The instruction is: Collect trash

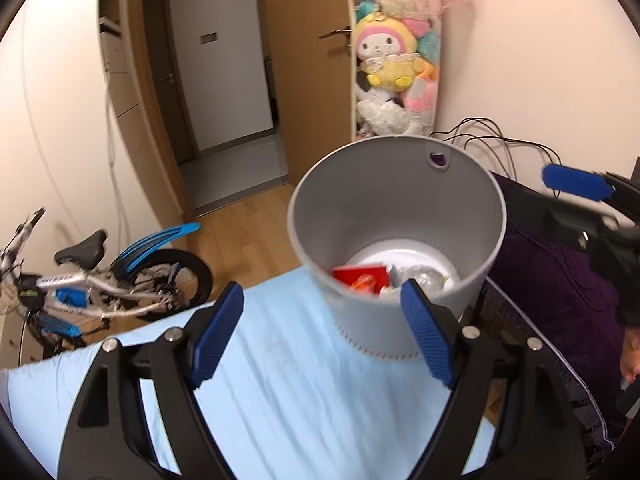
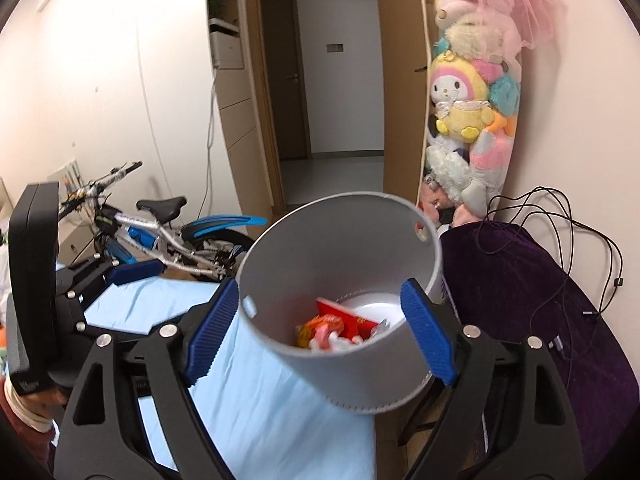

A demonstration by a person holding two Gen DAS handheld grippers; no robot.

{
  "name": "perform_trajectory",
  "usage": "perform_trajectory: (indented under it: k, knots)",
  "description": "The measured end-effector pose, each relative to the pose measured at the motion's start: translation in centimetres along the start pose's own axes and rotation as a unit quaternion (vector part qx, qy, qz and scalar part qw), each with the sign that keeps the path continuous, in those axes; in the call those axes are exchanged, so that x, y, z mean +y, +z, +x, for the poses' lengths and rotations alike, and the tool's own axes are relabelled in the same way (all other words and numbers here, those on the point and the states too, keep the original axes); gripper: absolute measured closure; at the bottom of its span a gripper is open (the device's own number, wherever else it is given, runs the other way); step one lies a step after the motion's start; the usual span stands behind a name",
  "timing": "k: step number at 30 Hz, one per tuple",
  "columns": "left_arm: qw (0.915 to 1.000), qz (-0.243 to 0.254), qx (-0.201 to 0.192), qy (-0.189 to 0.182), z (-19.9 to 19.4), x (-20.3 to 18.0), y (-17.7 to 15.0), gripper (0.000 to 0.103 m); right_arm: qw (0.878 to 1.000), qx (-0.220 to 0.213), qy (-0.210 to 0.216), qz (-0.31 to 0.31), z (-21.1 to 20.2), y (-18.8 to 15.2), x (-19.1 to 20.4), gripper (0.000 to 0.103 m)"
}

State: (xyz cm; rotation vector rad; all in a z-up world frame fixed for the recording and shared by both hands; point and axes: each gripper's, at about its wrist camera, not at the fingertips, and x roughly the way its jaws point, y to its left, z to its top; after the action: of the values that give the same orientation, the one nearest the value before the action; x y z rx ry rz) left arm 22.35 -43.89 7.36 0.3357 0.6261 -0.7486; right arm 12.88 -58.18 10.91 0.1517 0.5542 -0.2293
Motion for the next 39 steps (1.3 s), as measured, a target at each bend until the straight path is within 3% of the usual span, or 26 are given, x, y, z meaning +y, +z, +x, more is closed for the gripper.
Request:
perform_trajectory:
  k: [6,16,19,27,36,39]
  knots:
    - [0.9989,-0.042,0.006,0.019,-3.8,2.9,-2.9,0.021,0.999,0.011,0.004,-0.032,-1.6,-2.5,4.4,0.017]
    - [0.9885,-0.109,0.013,0.104,-11.9,8.4,-9.0,0.018,0.994,0.047,0.083,-0.057,-3.7,-6.2,13.5,0.017]
    - [0.9812,-0.128,0.023,0.142,-14.5,10.0,-11.8,0.018,0.991,0.054,0.106,-0.063,-4.4,-7.4,16.4,0.017]
    - [0.9634,-0.175,0.048,0.197,-20.9,13.8,-18.9,0.017,0.977,0.089,0.159,-0.113,-6.0,-11.1,25.7,0.016]
    - [0.9316,-0.212,0.081,0.284,-28.3,16.6,-26.2,0.017,0.959,0.109,0.188,-0.184,-9.7,-15.7,35.0,0.013]
    - [0.9222,-0.229,0.091,0.298,-30.7,17.2,-28.1,0.017,0.955,0.115,0.192,-0.193,-11.0,-16.6,36.9,0.009]
